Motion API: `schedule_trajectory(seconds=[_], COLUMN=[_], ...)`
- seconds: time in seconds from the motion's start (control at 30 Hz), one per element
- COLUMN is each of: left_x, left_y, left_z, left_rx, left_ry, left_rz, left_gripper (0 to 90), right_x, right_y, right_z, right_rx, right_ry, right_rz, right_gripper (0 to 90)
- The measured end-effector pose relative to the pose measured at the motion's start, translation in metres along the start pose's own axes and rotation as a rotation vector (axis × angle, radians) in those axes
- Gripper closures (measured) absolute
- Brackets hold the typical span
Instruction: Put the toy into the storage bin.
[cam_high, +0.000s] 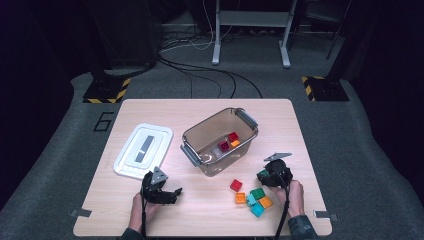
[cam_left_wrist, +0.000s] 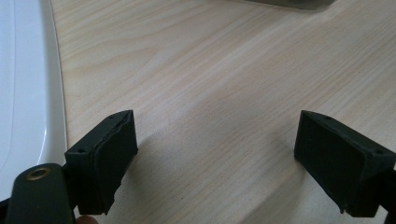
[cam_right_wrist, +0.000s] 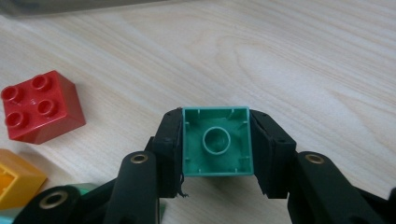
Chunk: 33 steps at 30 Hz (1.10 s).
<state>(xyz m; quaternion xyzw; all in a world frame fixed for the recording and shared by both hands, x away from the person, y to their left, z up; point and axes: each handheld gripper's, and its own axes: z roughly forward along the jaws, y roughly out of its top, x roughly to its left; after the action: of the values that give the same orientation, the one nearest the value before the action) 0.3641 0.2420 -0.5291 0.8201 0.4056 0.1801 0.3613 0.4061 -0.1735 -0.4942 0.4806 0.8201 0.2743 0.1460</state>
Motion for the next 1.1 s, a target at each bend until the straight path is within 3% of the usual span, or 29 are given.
schedule_trajectory(seconds=[0.43, 1.1], left_x=[0.0, 0.0], left_y=[0.0, 0.0], left_z=[0.0, 0.0], left_rx=[-0.005, -0.003], left_ry=[-0.002, -0.002], left_rz=[-0.002, -0.001], left_gripper=[12.8, 12.9], right_x=[-0.015, -0.03], right_y=[0.01, 0.041], right_z=[-0.008, -0.04], right_rx=[-0.054, -0.131], right_ry=[-0.022, -0.062], right_rz=[0.043, 0.042], right_gripper=[58.1, 58.2])
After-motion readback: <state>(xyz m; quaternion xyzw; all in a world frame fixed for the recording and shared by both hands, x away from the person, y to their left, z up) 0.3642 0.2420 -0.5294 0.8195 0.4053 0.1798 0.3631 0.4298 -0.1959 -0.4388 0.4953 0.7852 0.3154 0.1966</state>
